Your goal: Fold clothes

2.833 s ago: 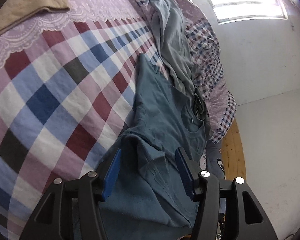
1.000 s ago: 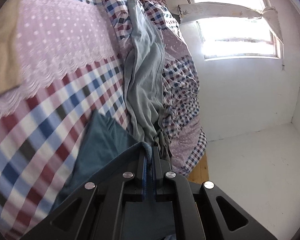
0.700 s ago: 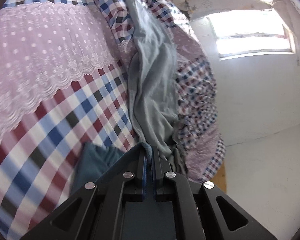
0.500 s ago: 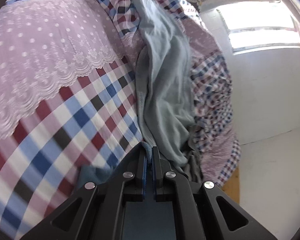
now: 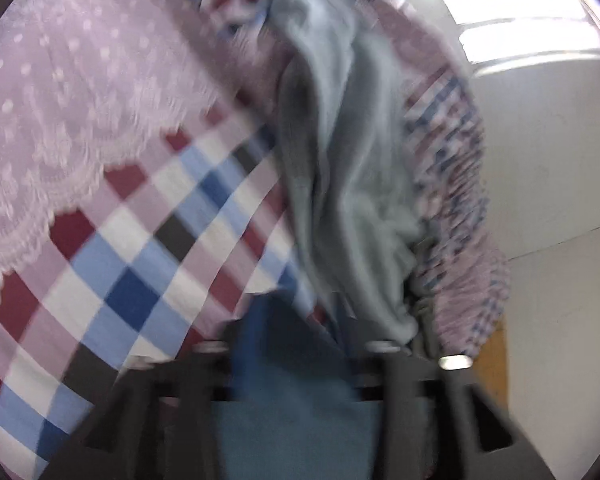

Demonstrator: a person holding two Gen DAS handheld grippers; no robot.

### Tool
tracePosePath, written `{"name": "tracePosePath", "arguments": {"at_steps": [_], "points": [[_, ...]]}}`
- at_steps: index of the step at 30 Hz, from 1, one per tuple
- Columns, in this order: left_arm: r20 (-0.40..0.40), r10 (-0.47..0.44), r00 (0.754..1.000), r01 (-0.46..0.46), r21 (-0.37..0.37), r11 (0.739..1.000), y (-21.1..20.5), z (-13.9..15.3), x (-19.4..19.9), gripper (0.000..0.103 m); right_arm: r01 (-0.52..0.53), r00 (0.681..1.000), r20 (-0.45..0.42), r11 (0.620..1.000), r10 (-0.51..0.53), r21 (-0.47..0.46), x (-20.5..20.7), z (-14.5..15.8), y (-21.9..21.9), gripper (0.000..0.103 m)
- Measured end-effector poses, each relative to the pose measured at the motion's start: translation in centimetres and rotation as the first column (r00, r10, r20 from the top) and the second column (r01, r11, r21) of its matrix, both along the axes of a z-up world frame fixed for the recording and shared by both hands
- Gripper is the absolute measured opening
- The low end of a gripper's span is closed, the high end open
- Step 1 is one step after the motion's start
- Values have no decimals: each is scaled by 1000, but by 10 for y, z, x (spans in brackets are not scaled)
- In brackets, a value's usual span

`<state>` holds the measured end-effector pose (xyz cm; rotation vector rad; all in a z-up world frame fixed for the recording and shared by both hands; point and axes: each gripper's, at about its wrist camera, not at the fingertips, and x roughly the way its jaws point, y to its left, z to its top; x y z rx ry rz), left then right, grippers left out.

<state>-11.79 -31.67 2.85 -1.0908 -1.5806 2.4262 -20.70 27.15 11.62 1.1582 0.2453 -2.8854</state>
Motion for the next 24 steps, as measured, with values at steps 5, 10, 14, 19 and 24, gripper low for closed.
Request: {"name": "tracePosePath", "arguments": {"at_steps": [5, 10, 14, 19, 24], "points": [[-101, 69, 992, -69, 2, 998, -30, 20, 47, 77, 66, 998, -12, 997, -67, -40, 16, 6, 23, 49], [-53, -59, 997, 52, -115, 992, -21, 23, 122, 77, 78, 997, 4, 981, -78, -179, 63, 23, 51, 52], [-11, -75, 997, 73, -118, 990, -1, 15, 207, 77, 56, 998, 20, 943, -52, -327, 135, 27, 68, 54], [18, -25, 1000, 25, 14, 1000, 25, -3, 297, 77, 98, 995, 46, 873, -87, -477, 221, 19, 83, 54], [53, -28, 998, 24, 81, 996, 54, -13, 339, 77, 160, 987, 76, 799, -142, -580, 290, 1, 94, 54]]}}
